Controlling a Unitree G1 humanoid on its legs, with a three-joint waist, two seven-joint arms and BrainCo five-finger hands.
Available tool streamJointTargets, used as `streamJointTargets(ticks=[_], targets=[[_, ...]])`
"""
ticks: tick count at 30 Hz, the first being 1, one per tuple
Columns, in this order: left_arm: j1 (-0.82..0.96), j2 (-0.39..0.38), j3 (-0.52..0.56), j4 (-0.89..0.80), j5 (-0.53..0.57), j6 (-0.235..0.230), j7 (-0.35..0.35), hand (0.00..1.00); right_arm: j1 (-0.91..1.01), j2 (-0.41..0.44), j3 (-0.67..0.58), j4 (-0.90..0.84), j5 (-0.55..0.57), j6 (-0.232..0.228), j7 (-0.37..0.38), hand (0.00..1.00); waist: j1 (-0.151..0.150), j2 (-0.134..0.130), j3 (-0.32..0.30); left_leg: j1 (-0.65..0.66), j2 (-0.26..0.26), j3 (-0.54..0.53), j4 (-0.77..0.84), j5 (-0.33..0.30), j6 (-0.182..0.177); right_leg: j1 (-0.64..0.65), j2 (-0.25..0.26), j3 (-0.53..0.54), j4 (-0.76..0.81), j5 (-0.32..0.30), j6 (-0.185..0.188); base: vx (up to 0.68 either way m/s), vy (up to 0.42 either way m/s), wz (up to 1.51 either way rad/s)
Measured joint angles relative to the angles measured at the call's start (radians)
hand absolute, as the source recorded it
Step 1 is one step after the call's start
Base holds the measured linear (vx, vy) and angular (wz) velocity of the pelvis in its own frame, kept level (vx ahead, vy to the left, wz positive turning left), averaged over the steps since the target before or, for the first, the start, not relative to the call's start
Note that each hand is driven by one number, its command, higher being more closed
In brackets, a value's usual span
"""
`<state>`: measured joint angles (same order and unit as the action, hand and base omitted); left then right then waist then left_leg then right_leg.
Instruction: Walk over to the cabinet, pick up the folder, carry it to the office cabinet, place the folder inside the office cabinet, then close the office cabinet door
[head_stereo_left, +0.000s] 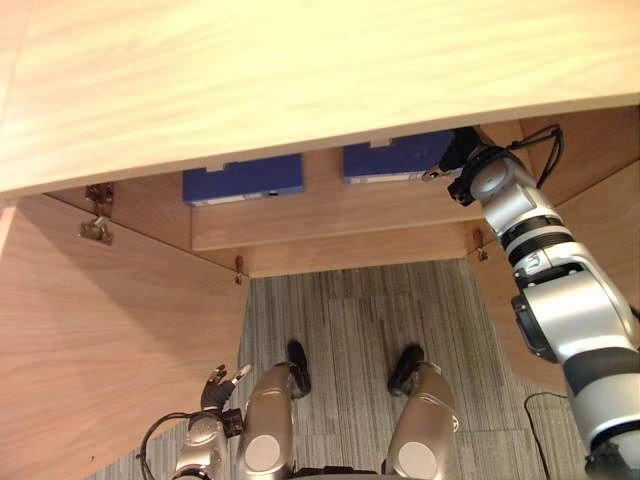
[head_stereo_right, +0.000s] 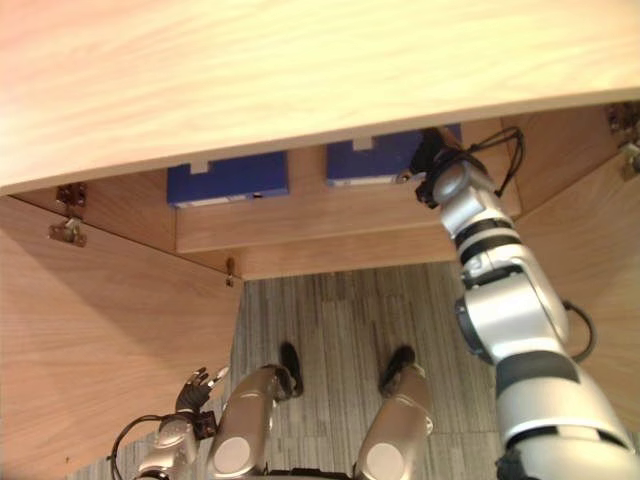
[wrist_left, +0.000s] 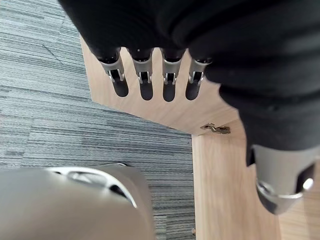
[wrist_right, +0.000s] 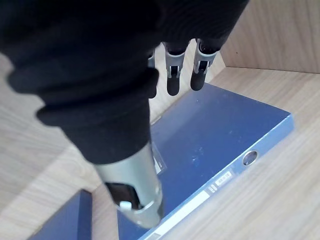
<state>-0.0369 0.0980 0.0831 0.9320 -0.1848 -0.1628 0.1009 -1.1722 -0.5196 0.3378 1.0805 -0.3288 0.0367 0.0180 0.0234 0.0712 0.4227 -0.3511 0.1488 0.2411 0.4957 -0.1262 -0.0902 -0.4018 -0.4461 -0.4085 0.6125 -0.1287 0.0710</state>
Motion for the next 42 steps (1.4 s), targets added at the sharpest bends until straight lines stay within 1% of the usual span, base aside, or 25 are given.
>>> streamJointTargets(ticks=[2,4,5,6,7,9,10,12,13,14,16,18,19,21,24,26,30,32,34,35,36,37,39,40,42], targets=[[0.002,-0.013,0.000,0.001,0.012,0.000,-0.001,0.00,0.085,0.039,-0.060,-0.011,0.018,0.000,-0.002,0.00,0.005,-0.007,-0.012,0.056,0.007,0.003,-0.033,0.004,-0.006,0.056,0.020,-0.010,-0.037,0.005,0.005,0.10,0.002,-0.06],[0.010,-0.021,-0.012,0.012,0.030,0.005,-0.005,0.00,0.218,0.106,-0.133,-0.043,0.048,-0.002,-0.006,0.00,0.007,-0.021,-0.051,0.099,0.013,0.010,-0.076,0.012,-0.014,0.097,0.039,-0.023,-0.078,0.011,0.008,0.12,-0.006,-0.11],[0.013,-0.024,-0.020,0.021,0.038,0.007,-0.010,0.00,0.314,0.152,-0.176,-0.064,0.082,-0.004,-0.011,0.00,0.005,-0.034,-0.078,0.126,0.014,0.013,-0.112,0.024,-0.019,0.121,0.054,-0.029,-0.108,0.018,0.012,0.16,-0.011,-0.11],[0.013,-0.024,-0.028,0.028,0.037,0.010,-0.010,0.00,0.404,0.192,-0.209,-0.069,0.115,-0.011,-0.017,0.00,0.005,-0.040,-0.097,0.157,0.016,0.018,-0.156,0.042,-0.024,0.147,0.071,-0.035,-0.150,0.033,0.013,0.14,-0.009,-0.09],[0.013,-0.025,-0.028,0.034,0.037,0.012,-0.011,0.00,0.446,0.208,-0.220,-0.069,0.126,-0.013,-0.020,0.00,0.002,-0.042,-0.106,0.173,0.014,0.019,-0.181,0.052,-0.027,0.161,0.077,-0.042,-0.171,0.041,0.016,0.16,-0.005,-0.02],[0.029,-0.027,-0.025,0.050,0.038,0.019,-0.012,0.00,0.605,0.258,-0.284,-0.077,0.159,-0.016,-0.023,0.00,-0.014,-0.044,-0.132,0.234,0.008,0.020,-0.273,0.088,-0.037,0.221,0.104,-0.060,-0.251,0.073,0.026,0.11,0.002,0.02],[0.035,-0.027,-0.024,0.054,0.038,0.019,-0.012,0.00,0.645,0.264,-0.297,-0.082,0.172,-0.018,-0.023,0.00,-0.019,-0.044,-0.145,0.244,0.005,0.020,-0.297,0.098,-0.036,0.230,0.111,-0.064,-0.271,0.083,0.028,0.08,0.002,0.00],[0.060,-0.027,-0.024,0.057,0.058,0.020,-0.012,0.00,0.773,0.279,-0.356,-0.117,0.205,-0.028,-0.026,0.00,-0.042,-0.044,-0.168,0.286,-0.005,0.017,-0.373,0.129,-0.036,0.273,0.127,-0.083,-0.338,0.111,0.036,0.10,0.009,0.07],[0.067,-0.025,-0.024,0.059,0.068,0.021,-0.012,0.00,0.837,0.289,-0.387,-0.117,0.217,-0.035,-0.031,0.00,-0.045,-0.049,-0.174,0.310,-0.009,0.018,-0.401,0.140,-0.039,0.298,0.135,-0.087,-0.369,0.124,0.040,0.09,0.014,0.05],[0.071,-0.024,-0.024,0.059,0.081,0.021,-0.013,0.00,0.868,0.296,-0.399,-0.116,0.218,-0.036,-0.032,0.00,-0.046,-0.051,-0.181,0.320,-0.011,0.017,-0.413,0.145,-0.039,0.308,0.137,-0.091,-0.380,0.128,0.042,0.06,0.008,0.09],[0.090,-0.022,-0.029,0.060,0.138,0.024,-0.013,0.00,0.986,0.335,-0.453,-0.096,0.219,-0.039,-0.032,0.00,-0.066,-0.061,-0.217,0.355,-0.020,0.002,-0.453,0.158,-0.037,0.354,0.146,-0.108,-0.423,0.143,0.052,0.05,0.001,0.17],[0.092,-0.018,-0.033,0.070,0.155,0.029,-0.013,0.00,1.052,0.379,-0.517,-0.046,0.232,-0.041,-0.030,0.00,-0.072,-0.070,-0.250,0.375,-0.023,0.005,-0.472,0.161,-0.036,0.374,0.152,-0.108,-0.450,0.153,0.055,0.04,0.010,-0.01],[0.088,-0.013,-0.035,0.080,0.154,0.034,-0.013,0.00,1.080,0.408,-0.568,-0.002,0.247,-0.040,-0.032,0.00,-0.073,-0.076,-0.267,0.385,-0.026,0.010,-0.483,0.165,-0.035,0.379,0.154,-0.107,-0.462,0.160,0.056,0.02,0.011,-0.09],[0.080,-0.008,-0.035,0.083,0.154,0.039,-0.011,0.00,1.108,0.443,-0.652,0.051,0.310,-0.035,-0.049,0.00,-0.074,-0.082,-0.272,0.408,-0.031,0.024,-0.505,0.173,-0.031,0.384,0.155,-0.101,-0.475,0.169,0.055,-0.01,0.015,-0.16],[0.073,-0.009,-0.033,0.100,0.154,0.045,-0.009,0.00,1.164,0.479,-0.757,0.069,0.395,-0.028,-0.071,0.00,-0.084,-0.084,-0.279,0.442,-0.044,0.049,-0.542,0.184,-0.021,0.384,0.153,-0.076,-0.487,0.178,0.056,-0.02,0.025,-0.23],[0.080,-0.011,-0.031,0.124,0.157,0.052,-0.010,0.00,1.184,0.483,-0.798,0.068,0.411,-0.022,-0.071,0.00,-0.092,-0.088,-0.286,0.459,-0.054,0.066,-0.553,0.184,-0.019,0.381,0.146,-0.056,-0.480,0.179,0.057,0.00,0.030,-0.28],[0.081,-0.011,-0.011,0.150,0.197,0.060,-0.014,0.00,1.219,0.491,-0.840,0.048,0.408,-0.013,-0.068,0.00,-0.092,-0.102,-0.285,0.506,-0.080,0.103,-0.580,0.186,-0.011,0.370,0.125,-0.018,-0.438,0.178,0.060,0.02,0.028,-0.22],[0.079,-0.007,0.003,0.169,0.217,0.062,-0.016,0.00,1.222,0.507,-0.866,0.040,0.413,-0.011,-0.068,0.00,-0.092,-0.108,-0.282,0.526,-0.083,0.133,-0.581,0.183,-0.006,0.371,0.120,-0.019,-0.425,0.179,0.057,0.00,0.033,-0.30],[0.079,-0.010,0.029,0.170,0.231,0.066,-0.017,0.00,1.235,0.515,-0.869,0.020,0.426,-0.009,-0.068,0.00,-0.091,-0.112,-0.281,0.538,-0.086,0.159,-0.576,0.175,0.001,0.370,0.118,-0.040,-0.428,0.175,0.022,-0.01,0.028,-0.41],[0.081,-0.020,0.060,0.175,0.234,0.070,-0.018,0.00,1.239,0.518,-0.878,0.008,0.427,-0.009,-0.067,0.00,-0.088,-0.109,-0.281,0.544,-0.078,0.186,-0.577,0.173,0.002,0.371,0.101,-0.114,-0.421,0.152,-0.029,-0.01,0.012,-0.47],[0.081,-0.026,0.080,0.175,0.234,0.072,-0.018,0.00,1.239,0.520,-0.890,0.003,0.428,-0.008,-0.066,0.00,-0.087,-0.105,-0.283,0.546,-0.074,0.205,-0.577,0.172,0.001,0.372,0.089,-0.173,-0.407,0.137,-0.055,0.01,0.014,-0.84],[0.081,-0.029,0.112,0.176,0.233,0.078,-0.018,0.00,1.238,0.531,-0.903,-0.009,0.429,-0.009,-0.064,0.00,-0.081,-0.101,-0.286,0.546,-0.058,0.249,-0.577,0.168,-0.003,0.372,0.074,-0.255,-0.387,0.126,-0.076,0.01,0.005,-0.97],[0.076,-0.018,0.141,0.186,0.232,0.088,-0.018,0.00,1.248,0.538,-0.906,-0.008,0.429,-0.009,-0.063,0.00,-0.077,-0.114,-0.283,0.547,-0.036,0.317,-0.562,0.153,-0.020,0.356,0.078,-0.307,-0.388,0.132,-0.069,0.00,-0.017,-1.11],[0.075,-0.017,0.144,0.188,0.232,0.090,-0.018,0.00,1.256,0.538,-0.909,-0.007,0.429,-0.008,-0.063,0.00,-0.077,-0.117,-0.285,0.549,-0.032,0.329,-0.558,0.149,-0.024,0.350,0.081,-0.307,-0.388,0.141,-0.064,0.01,-0.031,-0.86],[0.068,-0.017,0.149,0.201,0.233,0.094,-0.018,0.00,1.277,0.537,-0.945,-0.005,0.429,-0.009,-0.062,0.00,-0.079,-0.119,-0.286,0.572,-0.024,0.366,-0.554,0.142,-0.037,0.348,0.087,-0.305,-0.388,0.185,-0.037,0.02,-0.021,-0.56]])
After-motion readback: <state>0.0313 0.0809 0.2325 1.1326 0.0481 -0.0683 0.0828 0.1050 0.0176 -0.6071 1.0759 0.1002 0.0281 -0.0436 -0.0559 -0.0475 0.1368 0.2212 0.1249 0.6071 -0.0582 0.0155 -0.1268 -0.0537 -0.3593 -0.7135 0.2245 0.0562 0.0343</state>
